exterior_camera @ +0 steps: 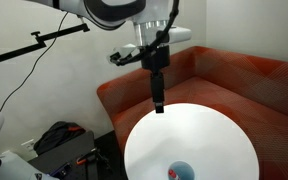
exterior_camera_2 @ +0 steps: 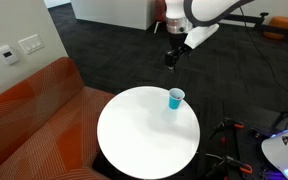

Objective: Remove the red marker from the blue cup and place the marker on the left side of the table

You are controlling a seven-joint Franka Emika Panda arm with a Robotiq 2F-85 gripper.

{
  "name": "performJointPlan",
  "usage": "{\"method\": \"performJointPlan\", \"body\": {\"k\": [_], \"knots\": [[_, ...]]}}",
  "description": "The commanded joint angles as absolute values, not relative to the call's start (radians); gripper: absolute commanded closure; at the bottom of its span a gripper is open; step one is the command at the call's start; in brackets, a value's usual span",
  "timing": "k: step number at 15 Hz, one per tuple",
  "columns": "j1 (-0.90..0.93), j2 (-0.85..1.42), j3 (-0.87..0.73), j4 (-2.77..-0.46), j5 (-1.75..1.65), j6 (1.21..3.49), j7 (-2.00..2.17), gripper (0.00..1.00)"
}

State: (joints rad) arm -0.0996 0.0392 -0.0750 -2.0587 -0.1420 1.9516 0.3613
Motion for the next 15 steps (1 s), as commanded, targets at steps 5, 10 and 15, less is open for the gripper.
{"method": "performJointPlan", "body": {"k": [5, 10, 15], "knots": [[-0.136, 0.062, -0.142, -2.199, -0.115, 2.17, 0.311, 0.0], [-0.123, 0.075, -0.139, -2.174, -0.14, 2.143, 0.343, 0.0], [-0.128, 0.088, -0.145, -2.166, -0.123, 2.143, 0.344, 0.0]]}}
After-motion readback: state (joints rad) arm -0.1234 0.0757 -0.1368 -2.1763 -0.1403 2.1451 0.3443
